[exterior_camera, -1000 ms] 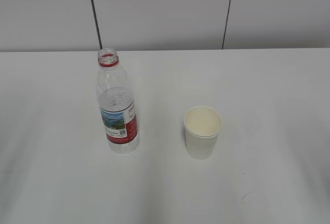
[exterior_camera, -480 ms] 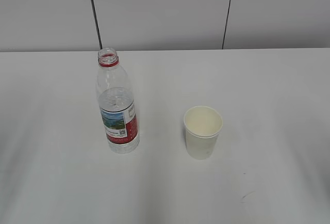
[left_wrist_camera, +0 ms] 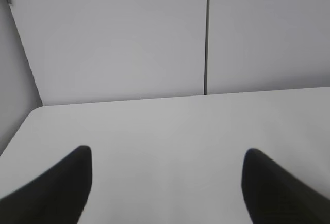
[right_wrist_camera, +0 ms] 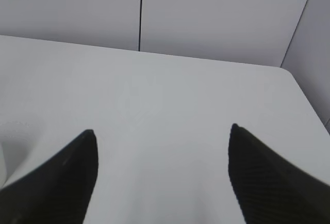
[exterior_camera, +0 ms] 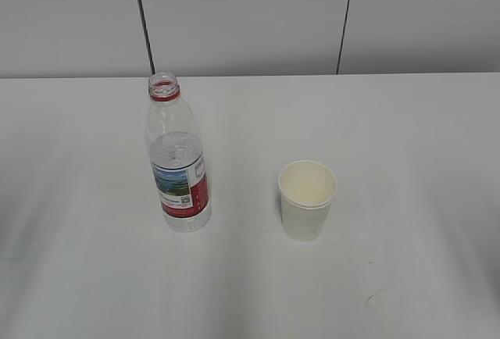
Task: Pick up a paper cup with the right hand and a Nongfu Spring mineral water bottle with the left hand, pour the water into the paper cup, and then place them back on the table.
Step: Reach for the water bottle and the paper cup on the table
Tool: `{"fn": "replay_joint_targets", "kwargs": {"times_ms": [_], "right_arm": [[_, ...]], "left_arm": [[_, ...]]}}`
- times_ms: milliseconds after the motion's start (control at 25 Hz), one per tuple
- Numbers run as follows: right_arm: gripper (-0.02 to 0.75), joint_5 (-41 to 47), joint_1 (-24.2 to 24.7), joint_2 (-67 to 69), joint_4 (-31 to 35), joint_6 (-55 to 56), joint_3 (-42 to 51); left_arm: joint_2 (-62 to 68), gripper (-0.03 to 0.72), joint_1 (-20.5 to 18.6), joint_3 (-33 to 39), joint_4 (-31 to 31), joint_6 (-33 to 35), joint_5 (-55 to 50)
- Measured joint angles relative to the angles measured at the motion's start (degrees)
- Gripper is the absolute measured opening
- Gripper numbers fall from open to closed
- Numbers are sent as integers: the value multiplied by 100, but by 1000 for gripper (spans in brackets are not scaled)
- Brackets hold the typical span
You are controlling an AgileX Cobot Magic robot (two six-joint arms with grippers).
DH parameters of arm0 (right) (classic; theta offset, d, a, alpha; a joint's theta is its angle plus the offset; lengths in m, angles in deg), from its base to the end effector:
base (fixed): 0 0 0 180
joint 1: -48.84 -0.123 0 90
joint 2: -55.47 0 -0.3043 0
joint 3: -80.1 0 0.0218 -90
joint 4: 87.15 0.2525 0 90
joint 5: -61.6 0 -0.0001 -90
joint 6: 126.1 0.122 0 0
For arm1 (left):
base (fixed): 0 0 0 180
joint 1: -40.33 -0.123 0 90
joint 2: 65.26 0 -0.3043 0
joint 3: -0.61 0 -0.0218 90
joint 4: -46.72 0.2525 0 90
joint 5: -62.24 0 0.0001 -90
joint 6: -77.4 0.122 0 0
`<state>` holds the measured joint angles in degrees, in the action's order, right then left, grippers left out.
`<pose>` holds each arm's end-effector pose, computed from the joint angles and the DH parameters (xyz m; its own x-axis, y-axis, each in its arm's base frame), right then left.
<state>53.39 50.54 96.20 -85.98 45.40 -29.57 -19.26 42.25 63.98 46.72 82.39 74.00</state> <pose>0.1317 -0.0043 0.2239 -0.2247 -0.1212 -0.9669 0.0038 0.9921 -0.1252 0.1549 -0.0052 0.2625 -0.1289 0.0914 -0.9874 0.0449 0.9953 0.0862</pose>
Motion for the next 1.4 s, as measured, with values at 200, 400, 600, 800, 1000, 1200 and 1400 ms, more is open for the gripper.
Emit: {"fn": "replay_joint_targets", "kwargs": {"times_ms": [200, 400, 600, 800, 1000, 1200, 1400], "right_arm": [[582, -290, 0, 257, -52, 0, 0], [582, -524, 0, 547, -234, 0, 0], [582, -823, 0, 812, -269, -2, 0], [582, -1231, 0, 1203, -284, 153, 0], [582, -1731, 0, 1784, -296, 297, 0], [582, -2459, 0, 2375, -1048, 311, 0], [582, -3065, 0, 2904, -2093, 850, 0]], "left_arm": [[173, 534, 0, 4, 0, 0, 125], [423, 533, 0, 10, 0, 0, 265], [665, 531, 0, 6, 0, 0, 442], [849, 531, 0, 6, 0, 0, 606], [1041, 531, 0, 6, 0, 0, 707], [1237, 530, 0, 6, 0, 0, 857], [1396, 530, 0, 6, 0, 0, 1145]]}}
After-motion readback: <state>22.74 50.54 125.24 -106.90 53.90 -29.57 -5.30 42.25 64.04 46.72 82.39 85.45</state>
